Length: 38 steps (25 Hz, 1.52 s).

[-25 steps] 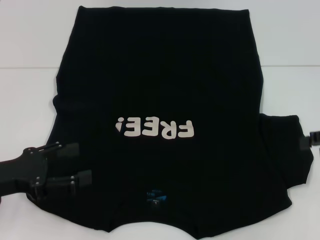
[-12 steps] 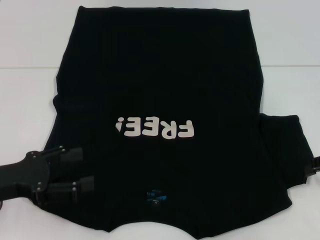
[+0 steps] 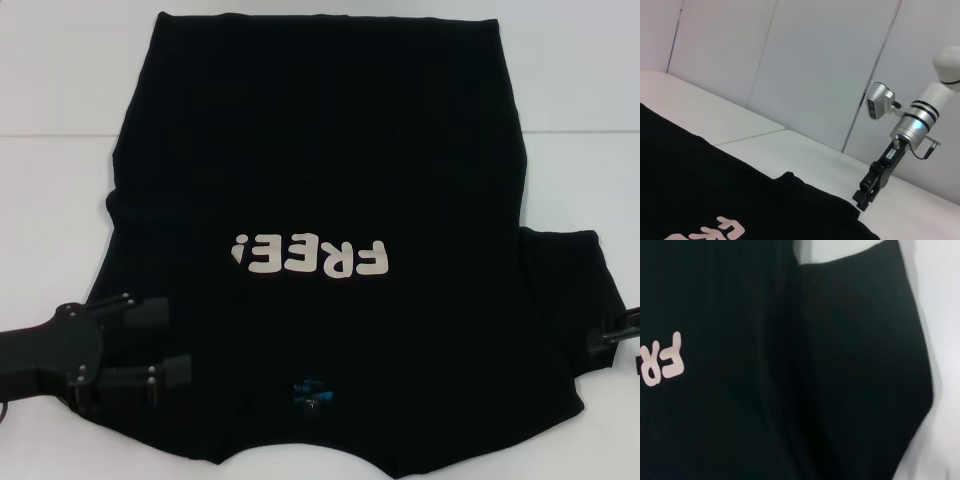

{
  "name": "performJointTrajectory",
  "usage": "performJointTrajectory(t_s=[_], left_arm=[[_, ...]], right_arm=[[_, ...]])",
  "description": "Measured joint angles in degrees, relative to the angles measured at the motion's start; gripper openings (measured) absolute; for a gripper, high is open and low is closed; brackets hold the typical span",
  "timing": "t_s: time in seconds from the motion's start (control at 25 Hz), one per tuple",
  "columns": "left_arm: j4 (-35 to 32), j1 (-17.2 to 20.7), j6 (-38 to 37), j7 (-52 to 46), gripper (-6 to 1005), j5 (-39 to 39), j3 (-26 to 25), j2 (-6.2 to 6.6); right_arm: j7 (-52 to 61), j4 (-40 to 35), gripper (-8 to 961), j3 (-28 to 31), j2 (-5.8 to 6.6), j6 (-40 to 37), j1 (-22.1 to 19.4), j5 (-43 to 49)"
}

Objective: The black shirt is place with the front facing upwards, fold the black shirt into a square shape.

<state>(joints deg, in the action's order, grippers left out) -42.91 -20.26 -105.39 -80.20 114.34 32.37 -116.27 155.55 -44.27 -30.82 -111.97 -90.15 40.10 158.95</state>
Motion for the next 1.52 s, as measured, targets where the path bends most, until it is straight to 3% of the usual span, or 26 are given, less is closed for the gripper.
performJointTrajectory(t_s=[0.88,1.32,1.52], left_arm=[[0.02,-0.22,0.36,0.04,921,0.01,-0.40,-0.09],[0.02,-0.22,0.64,0.14,921,0.00,-0.38,-0.09],[0.02,-0.08,0.63,0.16,921,-0.09,-0.45,-0.02]], right_arm=[[-0.87,4.94,876,-1.01,0.01,5.27,1.84,-2.24],[-1.31,4.98,874,-1.00,-0.62,6.54,2.24,-2.24],[-1.53,4.98,699,-1.32,-0.68,7.16,2.36,-2.10]])
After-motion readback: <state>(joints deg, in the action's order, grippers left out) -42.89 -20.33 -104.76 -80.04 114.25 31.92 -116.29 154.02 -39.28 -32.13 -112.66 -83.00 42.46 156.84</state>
